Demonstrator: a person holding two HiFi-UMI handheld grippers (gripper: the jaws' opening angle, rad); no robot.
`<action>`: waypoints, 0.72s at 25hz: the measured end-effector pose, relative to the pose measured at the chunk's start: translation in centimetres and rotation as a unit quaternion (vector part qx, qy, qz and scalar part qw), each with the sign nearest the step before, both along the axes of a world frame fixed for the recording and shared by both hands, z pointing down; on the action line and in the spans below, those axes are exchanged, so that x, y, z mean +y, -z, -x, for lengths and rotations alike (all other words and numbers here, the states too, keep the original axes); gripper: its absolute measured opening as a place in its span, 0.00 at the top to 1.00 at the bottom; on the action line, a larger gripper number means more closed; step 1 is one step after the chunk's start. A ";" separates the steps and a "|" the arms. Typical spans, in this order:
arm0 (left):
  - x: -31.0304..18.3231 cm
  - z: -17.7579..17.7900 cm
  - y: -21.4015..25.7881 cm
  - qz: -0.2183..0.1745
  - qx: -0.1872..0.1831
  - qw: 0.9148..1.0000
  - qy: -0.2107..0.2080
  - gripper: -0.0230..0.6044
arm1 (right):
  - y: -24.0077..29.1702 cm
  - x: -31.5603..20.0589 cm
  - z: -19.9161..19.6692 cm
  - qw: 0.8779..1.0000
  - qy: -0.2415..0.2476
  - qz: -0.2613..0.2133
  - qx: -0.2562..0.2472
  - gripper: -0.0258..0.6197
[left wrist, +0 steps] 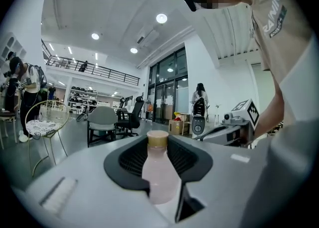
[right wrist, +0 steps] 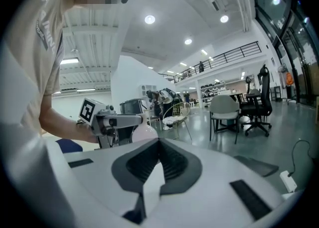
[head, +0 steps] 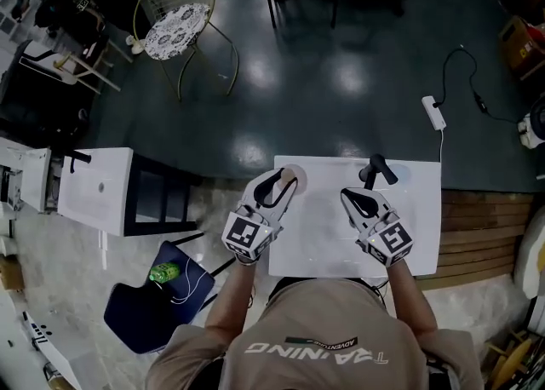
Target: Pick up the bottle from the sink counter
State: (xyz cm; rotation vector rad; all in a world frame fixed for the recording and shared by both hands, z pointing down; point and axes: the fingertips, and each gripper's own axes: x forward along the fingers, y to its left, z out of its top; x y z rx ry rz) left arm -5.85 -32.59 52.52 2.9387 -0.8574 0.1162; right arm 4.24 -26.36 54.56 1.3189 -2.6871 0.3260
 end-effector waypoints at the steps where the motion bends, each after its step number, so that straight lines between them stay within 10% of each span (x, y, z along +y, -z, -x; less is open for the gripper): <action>1: 0.1 -0.1 0.5 -0.002 0.001 1.000 -0.002 0.76 | 0.3 0.1 -0.1 1.000 -0.002 -0.004 0.000 0.95; 18: -0.9 -1.1 7.2 -0.022 0.013 1.000 -0.014 0.76 | 6.6 -0.9 -2.6 0.998 -0.005 -0.062 -0.003 0.95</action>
